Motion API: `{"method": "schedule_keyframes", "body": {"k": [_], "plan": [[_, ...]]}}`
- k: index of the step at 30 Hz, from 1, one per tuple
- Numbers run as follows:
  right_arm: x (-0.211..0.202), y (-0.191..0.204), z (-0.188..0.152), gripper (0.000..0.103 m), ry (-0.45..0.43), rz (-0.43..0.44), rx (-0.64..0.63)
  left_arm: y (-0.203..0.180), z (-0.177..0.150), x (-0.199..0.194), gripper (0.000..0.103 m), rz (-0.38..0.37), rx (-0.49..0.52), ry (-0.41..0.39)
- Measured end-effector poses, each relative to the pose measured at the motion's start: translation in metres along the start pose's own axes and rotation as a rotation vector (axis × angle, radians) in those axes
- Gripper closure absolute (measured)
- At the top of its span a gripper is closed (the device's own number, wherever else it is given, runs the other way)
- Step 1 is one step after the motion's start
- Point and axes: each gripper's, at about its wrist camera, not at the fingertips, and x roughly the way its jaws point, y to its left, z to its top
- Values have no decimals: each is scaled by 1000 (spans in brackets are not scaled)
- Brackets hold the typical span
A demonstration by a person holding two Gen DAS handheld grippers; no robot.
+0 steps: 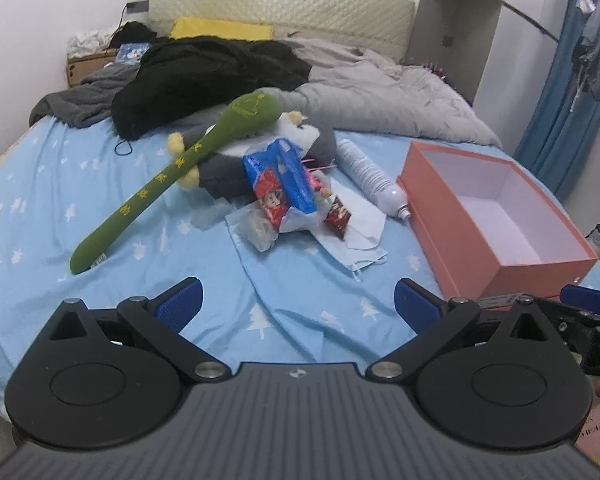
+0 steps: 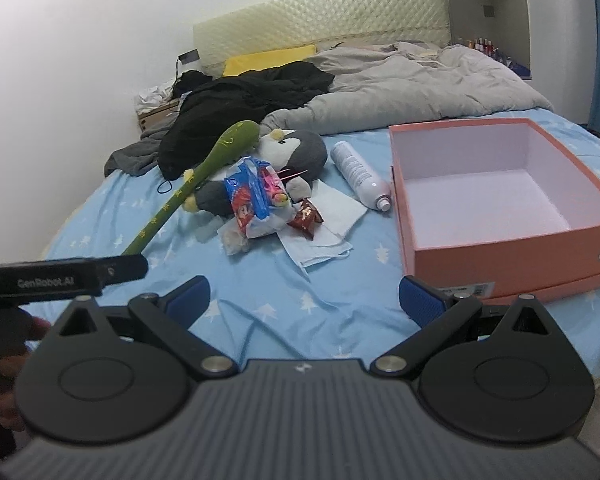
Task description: Organize soft objects
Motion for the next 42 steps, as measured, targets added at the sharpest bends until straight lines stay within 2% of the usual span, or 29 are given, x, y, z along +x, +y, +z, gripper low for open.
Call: {"method": "schedule_keyframes", "body": {"k": [7, 18, 22, 27, 31, 42], "plan": [[23, 1, 9, 0, -3, 22, 6, 15, 6, 21, 0, 43, -55, 41], [34, 1, 15, 1, -12, 24, 5, 28, 10, 38, 0, 64, -58, 34], [46, 3, 19, 11, -10, 39, 8, 32, 16, 54, 0, 62, -66, 33], [70, 4, 26, 30, -11, 53, 28, 34, 24, 82, 1, 57, -70, 33], [95, 4, 31, 35, -30, 60, 43, 37, 29, 113, 1, 58, -72, 51], [186, -6, 33, 35, 32, 67, 81, 46, 32, 197, 6, 5, -91, 84]]}}
